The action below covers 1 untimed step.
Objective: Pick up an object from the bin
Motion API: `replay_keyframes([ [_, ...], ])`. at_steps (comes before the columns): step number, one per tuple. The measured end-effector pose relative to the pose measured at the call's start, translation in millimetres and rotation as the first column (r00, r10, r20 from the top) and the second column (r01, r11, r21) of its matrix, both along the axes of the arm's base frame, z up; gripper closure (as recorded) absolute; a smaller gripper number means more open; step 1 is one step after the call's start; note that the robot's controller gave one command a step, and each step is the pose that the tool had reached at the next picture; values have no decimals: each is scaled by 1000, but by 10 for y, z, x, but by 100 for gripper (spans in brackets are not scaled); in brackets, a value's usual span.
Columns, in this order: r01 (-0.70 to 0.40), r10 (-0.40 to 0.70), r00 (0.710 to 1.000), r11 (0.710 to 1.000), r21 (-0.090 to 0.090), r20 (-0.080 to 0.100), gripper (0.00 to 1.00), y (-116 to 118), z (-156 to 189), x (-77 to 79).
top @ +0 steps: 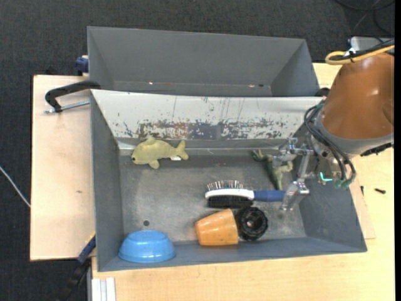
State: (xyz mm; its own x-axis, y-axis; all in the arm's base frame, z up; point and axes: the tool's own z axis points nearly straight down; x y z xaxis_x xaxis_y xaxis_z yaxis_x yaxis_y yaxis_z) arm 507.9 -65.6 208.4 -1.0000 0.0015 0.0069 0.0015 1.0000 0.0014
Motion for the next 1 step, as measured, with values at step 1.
replay_keyframes([
  [1, -40, 40, 999, 999, 0, 13, 0, 876, -1367, 217],
])
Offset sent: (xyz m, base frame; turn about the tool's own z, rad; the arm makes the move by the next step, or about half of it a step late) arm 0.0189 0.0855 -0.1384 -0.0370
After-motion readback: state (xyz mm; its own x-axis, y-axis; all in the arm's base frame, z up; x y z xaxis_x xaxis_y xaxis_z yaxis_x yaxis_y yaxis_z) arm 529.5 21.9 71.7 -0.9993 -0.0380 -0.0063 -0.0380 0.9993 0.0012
